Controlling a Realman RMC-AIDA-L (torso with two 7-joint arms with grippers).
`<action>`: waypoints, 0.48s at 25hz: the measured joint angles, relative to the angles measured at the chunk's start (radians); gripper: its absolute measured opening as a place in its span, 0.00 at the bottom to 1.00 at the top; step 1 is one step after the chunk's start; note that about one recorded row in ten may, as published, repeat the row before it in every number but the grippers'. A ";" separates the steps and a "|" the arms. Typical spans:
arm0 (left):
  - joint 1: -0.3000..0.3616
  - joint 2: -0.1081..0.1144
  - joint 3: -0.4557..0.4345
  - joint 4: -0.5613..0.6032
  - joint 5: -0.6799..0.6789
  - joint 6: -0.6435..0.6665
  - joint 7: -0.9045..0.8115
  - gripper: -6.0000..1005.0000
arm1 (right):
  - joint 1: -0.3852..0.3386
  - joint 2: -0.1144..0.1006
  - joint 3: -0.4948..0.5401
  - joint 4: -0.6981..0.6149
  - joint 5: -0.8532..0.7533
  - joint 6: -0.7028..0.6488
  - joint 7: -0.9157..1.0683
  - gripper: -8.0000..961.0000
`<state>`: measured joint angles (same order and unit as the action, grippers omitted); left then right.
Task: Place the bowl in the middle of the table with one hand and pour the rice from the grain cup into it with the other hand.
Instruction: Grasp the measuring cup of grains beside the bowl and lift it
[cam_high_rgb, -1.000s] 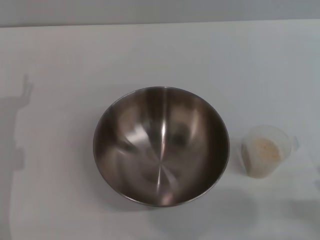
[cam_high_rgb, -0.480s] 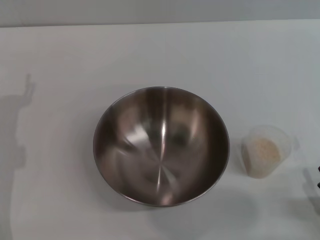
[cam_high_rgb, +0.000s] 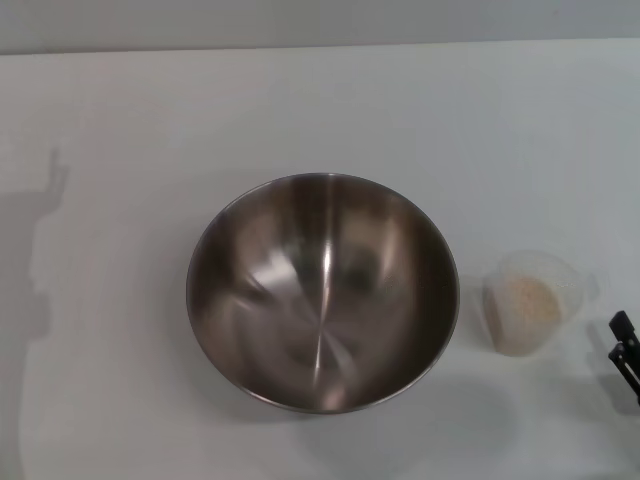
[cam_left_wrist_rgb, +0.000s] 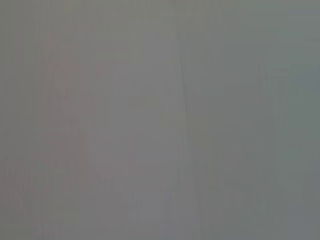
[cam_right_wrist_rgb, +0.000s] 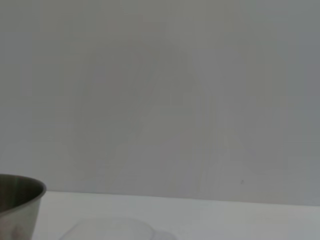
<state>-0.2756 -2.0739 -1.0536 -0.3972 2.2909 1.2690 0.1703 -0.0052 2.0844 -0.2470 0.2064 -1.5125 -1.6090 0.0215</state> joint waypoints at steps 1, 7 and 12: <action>0.000 0.000 0.001 0.000 0.000 0.000 0.000 0.84 | 0.005 0.000 0.000 0.001 0.000 0.009 0.000 0.83; 0.002 0.000 0.003 0.006 0.001 -0.006 0.000 0.84 | 0.026 0.002 0.000 0.006 0.000 0.048 0.000 0.83; 0.003 0.000 0.004 0.008 0.003 -0.019 -0.003 0.84 | 0.033 0.002 0.000 0.016 0.000 0.053 0.000 0.83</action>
<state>-0.2731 -2.0739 -1.0493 -0.3891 2.2935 1.2499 0.1677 0.0276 2.0863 -0.2469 0.2220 -1.5125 -1.5559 0.0214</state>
